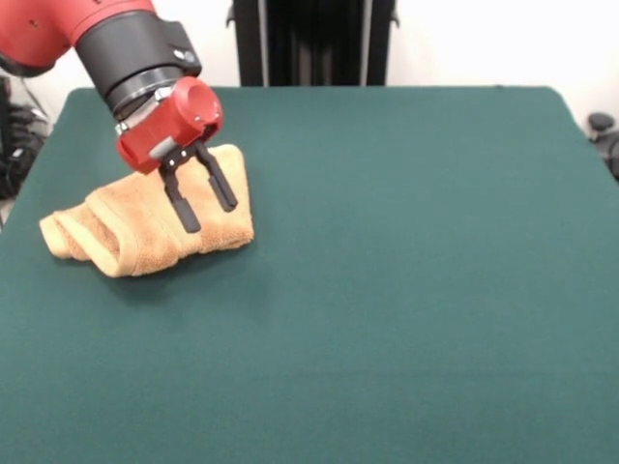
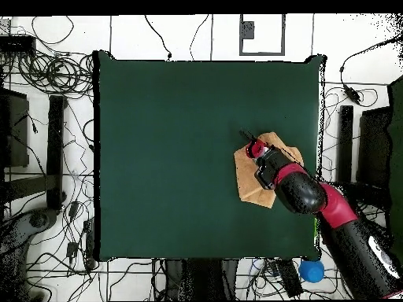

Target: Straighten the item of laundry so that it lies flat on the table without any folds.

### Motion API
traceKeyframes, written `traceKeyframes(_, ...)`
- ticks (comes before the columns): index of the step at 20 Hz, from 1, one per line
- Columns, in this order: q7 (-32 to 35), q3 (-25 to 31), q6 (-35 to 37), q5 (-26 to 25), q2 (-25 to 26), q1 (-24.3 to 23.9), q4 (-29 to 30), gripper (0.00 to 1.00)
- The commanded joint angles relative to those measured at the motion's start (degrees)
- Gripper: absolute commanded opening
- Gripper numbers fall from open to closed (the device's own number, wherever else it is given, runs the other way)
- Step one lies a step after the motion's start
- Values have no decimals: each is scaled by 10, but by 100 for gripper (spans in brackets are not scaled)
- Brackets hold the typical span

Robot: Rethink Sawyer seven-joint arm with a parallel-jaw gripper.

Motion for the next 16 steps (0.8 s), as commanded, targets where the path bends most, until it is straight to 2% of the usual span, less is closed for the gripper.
traceKeyframes(1, -11, -27, 37, -26, -73, 64, -11, 100)
traceKeyframes(5, 8, -64, 46, -37, -173, 89, -2, 100)
traceKeyframes(10, -44, -82, 86, -61, -246, 77, -14, 100)
traceKeyframes(16, -106, -54, 117, -72, -228, 37, -34, 100)
